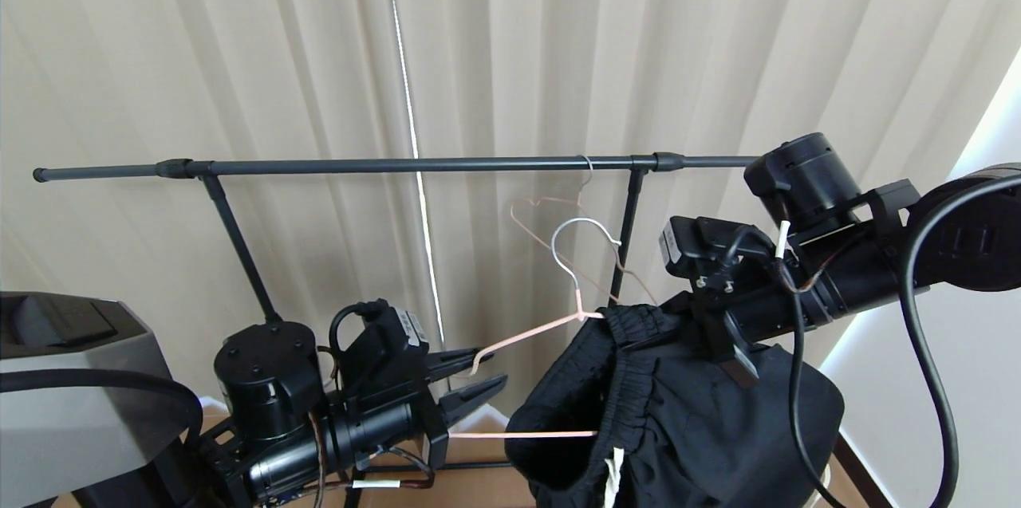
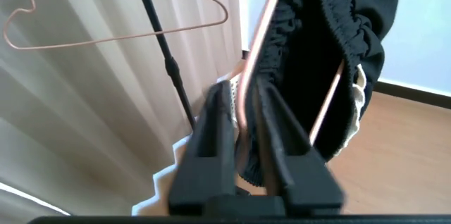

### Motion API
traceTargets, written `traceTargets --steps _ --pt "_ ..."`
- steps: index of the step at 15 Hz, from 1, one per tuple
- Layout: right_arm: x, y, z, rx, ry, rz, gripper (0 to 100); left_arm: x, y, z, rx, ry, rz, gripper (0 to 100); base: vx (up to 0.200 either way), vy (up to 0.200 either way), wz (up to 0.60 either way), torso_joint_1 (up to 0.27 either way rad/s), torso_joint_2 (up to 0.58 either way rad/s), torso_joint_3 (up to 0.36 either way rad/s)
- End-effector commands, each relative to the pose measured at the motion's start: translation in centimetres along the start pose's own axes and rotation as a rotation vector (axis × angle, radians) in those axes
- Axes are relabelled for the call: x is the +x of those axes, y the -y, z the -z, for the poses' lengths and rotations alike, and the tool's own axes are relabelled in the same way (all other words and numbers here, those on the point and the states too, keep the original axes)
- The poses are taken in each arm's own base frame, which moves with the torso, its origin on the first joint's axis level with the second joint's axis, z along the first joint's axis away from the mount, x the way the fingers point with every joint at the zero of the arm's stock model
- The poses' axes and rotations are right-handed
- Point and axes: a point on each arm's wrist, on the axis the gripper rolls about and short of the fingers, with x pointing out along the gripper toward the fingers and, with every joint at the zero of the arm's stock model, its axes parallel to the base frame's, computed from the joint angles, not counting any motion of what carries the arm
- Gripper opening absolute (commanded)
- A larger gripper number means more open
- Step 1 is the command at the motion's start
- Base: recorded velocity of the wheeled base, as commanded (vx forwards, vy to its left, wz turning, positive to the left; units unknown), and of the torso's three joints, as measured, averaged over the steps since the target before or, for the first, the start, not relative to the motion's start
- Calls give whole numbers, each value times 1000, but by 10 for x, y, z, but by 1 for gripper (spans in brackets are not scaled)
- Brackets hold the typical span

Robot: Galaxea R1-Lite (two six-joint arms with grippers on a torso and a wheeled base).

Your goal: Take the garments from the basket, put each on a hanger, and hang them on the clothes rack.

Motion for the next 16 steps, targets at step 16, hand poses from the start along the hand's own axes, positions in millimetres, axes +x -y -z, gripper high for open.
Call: traceTargets --steps 16 --pt "-20 -9 0 -47 -138 348 0 -35 -51 -80 -280 -34 -206 100 0 0 0 0 0 0"
